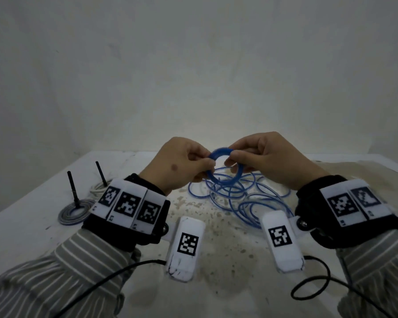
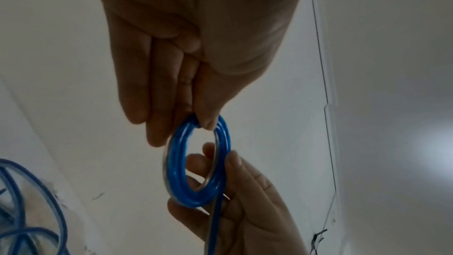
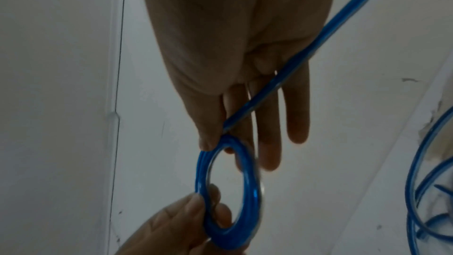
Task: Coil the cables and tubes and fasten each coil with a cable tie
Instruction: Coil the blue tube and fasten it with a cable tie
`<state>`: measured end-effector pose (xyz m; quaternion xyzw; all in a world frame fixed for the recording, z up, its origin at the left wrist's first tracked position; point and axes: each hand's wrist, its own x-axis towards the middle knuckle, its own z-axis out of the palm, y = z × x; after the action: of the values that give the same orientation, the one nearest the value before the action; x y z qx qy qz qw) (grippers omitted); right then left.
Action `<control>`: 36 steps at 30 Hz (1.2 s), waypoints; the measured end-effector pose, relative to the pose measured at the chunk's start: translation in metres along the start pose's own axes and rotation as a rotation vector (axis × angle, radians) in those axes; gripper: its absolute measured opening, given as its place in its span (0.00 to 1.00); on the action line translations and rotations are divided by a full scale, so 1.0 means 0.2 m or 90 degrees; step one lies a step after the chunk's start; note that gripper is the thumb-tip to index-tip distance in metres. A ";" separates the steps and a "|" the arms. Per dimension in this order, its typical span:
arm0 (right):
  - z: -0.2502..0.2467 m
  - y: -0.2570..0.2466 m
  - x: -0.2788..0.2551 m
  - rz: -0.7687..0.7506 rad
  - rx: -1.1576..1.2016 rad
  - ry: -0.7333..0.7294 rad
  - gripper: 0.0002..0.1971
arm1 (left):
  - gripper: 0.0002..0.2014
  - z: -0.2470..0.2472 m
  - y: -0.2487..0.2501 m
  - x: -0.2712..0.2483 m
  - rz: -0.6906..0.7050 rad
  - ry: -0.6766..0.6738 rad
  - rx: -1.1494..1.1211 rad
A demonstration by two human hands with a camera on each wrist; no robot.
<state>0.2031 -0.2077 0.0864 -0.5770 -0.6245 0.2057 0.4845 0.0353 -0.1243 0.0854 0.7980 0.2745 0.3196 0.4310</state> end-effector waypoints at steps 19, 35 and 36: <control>0.06 0.05 0.01 0.019 0.135 0.145 0.10 | 0.03 0.25 -0.10 -0.02 -0.071 0.051 -0.355; 0.05 -0.02 -0.03 -0.063 -0.052 0.037 0.10 | 0.03 0.02 0.03 0.02 -0.016 -0.094 0.018; 0.05 -0.02 -0.03 -0.060 -0.018 0.051 0.08 | 0.03 0.02 0.03 0.02 -0.019 -0.088 0.002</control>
<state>0.1915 -0.2111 0.0822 -0.5615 -0.6339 0.1508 0.5100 0.0414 -0.1257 0.0904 0.8143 0.2566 0.2570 0.4527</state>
